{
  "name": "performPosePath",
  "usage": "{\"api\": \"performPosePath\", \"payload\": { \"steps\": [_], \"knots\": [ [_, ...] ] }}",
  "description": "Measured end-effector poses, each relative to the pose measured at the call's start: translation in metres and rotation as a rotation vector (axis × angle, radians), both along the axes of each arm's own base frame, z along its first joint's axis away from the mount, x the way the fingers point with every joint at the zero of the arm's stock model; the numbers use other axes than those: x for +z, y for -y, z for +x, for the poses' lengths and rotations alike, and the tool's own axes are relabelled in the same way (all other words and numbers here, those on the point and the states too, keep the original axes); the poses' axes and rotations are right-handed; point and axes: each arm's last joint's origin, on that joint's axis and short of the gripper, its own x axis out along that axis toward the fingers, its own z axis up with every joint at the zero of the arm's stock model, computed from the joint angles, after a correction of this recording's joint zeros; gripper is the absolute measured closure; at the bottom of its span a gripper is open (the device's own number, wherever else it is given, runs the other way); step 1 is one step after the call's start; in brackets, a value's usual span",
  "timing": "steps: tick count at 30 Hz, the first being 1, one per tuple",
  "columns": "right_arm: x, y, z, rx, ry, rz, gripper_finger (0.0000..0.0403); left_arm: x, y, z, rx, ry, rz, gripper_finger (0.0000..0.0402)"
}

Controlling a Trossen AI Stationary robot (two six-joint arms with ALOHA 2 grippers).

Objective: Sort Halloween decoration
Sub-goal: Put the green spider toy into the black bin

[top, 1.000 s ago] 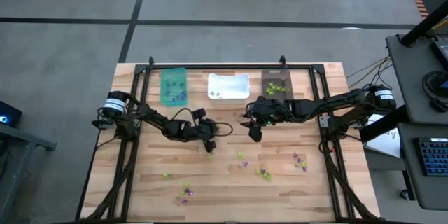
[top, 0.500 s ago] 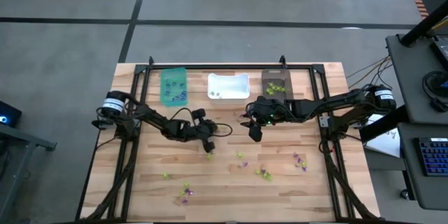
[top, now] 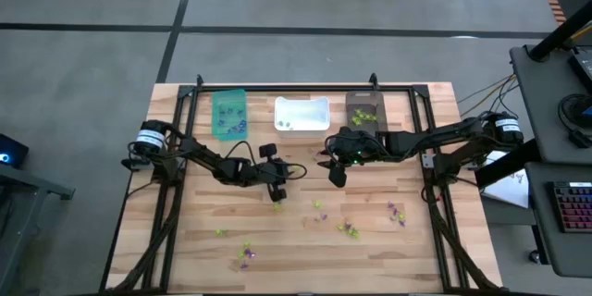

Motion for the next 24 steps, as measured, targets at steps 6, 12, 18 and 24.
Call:
{"api": "performPosePath", "payload": {
  "steps": [6, 12, 18, 24],
  "knots": [
    [0.0, 0.0, 0.0, 0.004, 0.0, -0.006, 0.0227, -0.004, -0.005, 0.001, -0.029, -0.031, 0.043, 0.0273],
    [0.0, 0.0, 0.0, 0.003, 0.0, -0.007, 0.0227, -0.015, -0.006, 0.003, -0.051, -0.035, 0.007, 0.0279],
    [0.0, 0.0, 0.0, -0.003, -0.001, -0.011, 0.0227, -0.022, -0.007, 0.006, -0.037, -0.027, 0.018, 0.03],
    [0.0, 0.0, 0.0, -0.008, -0.001, -0.014, 0.0227, -0.023, -0.007, 0.006, -0.044, -0.031, 0.015, 0.0359]
  ]
}}
